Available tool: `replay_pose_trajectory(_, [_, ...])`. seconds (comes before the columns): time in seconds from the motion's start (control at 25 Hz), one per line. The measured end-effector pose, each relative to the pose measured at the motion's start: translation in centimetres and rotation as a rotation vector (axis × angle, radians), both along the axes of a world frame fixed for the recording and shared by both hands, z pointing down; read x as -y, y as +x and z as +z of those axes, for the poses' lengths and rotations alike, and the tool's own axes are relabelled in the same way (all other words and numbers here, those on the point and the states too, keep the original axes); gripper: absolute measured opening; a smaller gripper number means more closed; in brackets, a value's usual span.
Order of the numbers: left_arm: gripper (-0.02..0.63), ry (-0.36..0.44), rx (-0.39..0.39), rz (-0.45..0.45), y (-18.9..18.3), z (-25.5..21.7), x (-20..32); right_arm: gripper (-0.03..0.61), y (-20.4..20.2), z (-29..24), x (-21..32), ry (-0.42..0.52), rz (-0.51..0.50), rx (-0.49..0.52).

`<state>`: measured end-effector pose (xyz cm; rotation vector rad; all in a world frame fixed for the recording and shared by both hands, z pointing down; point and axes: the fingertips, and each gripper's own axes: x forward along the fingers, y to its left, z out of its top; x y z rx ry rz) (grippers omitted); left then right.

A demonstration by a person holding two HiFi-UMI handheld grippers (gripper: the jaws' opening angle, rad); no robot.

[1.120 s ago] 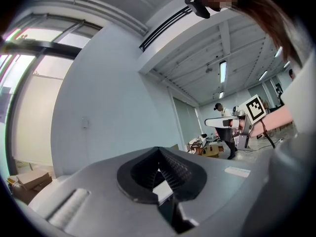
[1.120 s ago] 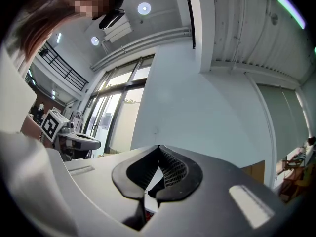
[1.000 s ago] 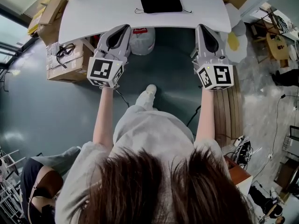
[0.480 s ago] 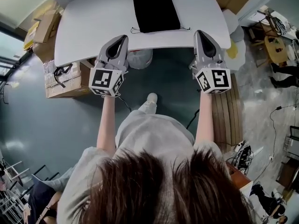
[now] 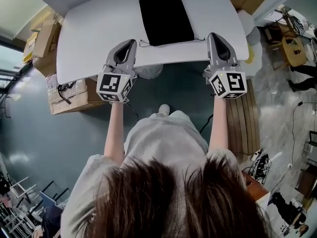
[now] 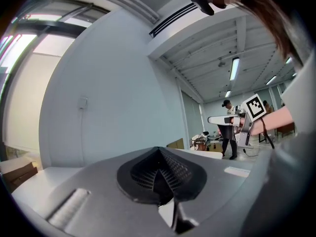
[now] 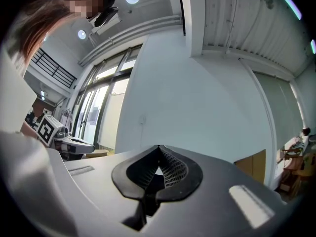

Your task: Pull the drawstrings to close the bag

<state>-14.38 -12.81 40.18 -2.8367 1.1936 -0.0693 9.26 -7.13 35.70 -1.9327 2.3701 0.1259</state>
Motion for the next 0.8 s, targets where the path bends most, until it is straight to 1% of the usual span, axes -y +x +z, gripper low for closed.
replay_pose_trajectory(0.08, [-0.006,-0.007,0.007,0.007,0.3,0.4,0.6,0.012,0.4,0.3,0.6,-0.008,0.004,0.006])
replay_pose_trajectory(0.32, [-0.006,-0.068,0.015,0.02,1.8,1.9,1.7,0.013,1.5,1.4,2.2,-0.044,-0.012,0.005])
replay_pose_trajectory(0.56, [-0.006,-0.093,0.041,-0.023,3.5,3.1,3.1,0.013,3.3,2.9,4.9,-0.106,-0.073,-0.009])
replay_pose_trajectory(0.8, [-0.006,-0.129,0.072,-0.083,4.2,4.2,5.7,0.014,4.6,3.7,8.9,-0.147,-0.16,-0.022])
